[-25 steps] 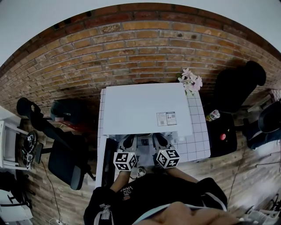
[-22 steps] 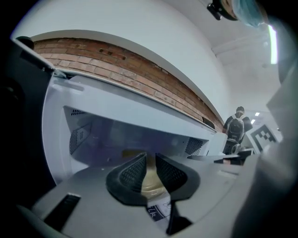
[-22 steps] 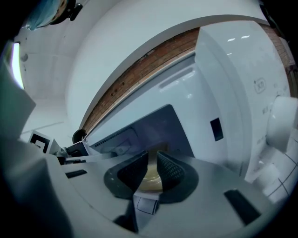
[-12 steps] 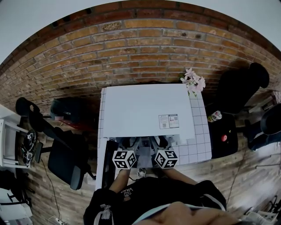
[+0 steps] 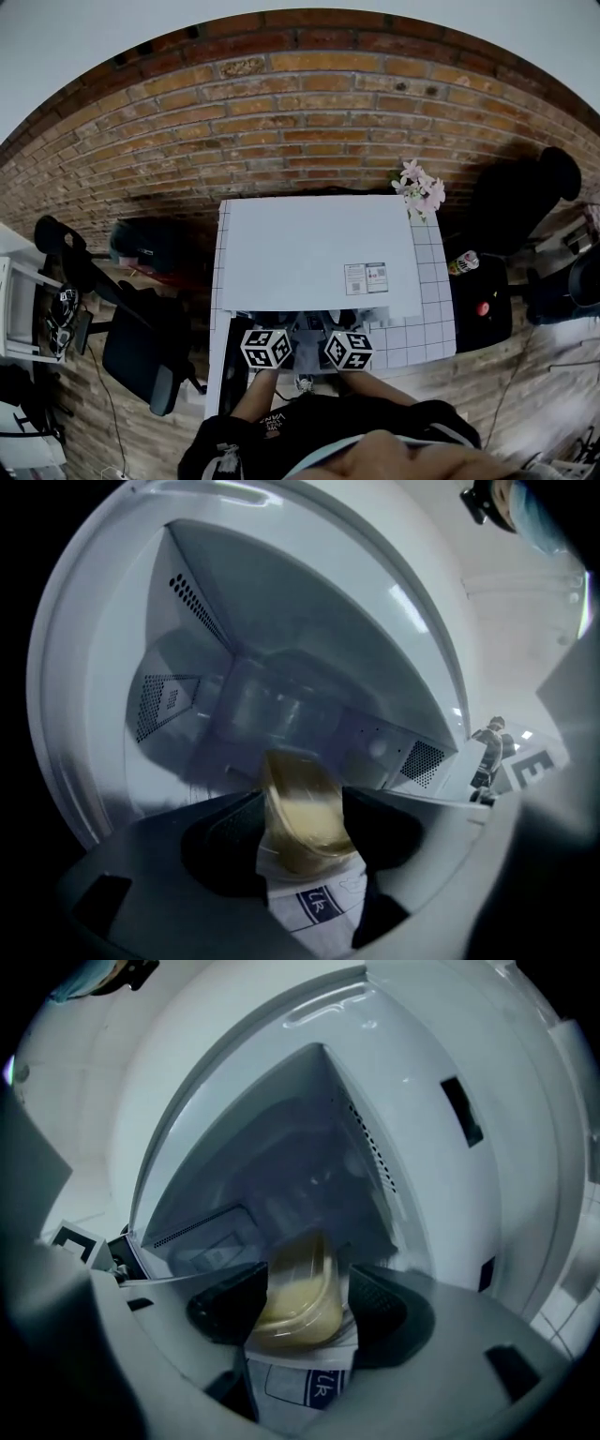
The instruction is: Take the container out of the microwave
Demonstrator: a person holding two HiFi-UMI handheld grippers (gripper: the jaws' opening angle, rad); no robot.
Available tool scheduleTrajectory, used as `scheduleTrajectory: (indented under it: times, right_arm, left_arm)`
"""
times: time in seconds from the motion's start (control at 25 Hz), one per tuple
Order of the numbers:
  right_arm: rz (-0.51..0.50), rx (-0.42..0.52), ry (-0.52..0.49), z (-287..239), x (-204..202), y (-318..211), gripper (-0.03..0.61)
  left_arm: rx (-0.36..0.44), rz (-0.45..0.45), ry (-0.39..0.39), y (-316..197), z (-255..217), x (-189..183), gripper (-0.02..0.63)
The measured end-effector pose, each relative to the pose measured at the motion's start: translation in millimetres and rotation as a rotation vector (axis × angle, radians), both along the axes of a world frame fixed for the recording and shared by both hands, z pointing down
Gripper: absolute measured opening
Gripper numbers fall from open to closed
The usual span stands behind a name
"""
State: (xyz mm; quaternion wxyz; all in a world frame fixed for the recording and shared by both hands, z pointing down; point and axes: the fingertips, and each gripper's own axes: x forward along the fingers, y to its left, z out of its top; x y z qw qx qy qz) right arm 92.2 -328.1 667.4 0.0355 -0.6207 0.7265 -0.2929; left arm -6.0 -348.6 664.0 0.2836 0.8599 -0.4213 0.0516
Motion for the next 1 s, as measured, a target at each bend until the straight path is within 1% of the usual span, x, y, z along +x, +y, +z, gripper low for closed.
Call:
scheduleTrajectory:
  times: [0.2,0.32,0.6,1.0]
  right_arm:
    - [0.032,0.006,-0.081,2,3,-7,0.245]
    - [0.043,-0.007,-0.107,5,2,-12,0.244]
    - [0.012,-0.041,-0.108,15,-5,-17,0.244]
    - [-0.017,-0.069,-0.112,21,-12,-22,0.235]
  left_arm:
    - [-0.018,-0.001,0.037,-7,4,1,0.253]
    - [-0.032,0.002,0.052,-9,7,3,0.253]
    - [-0.066,0.012,0.063,-10,19,10,0.253]
    - [-0.083,0.024,0.083,-16,25,14,0.252]
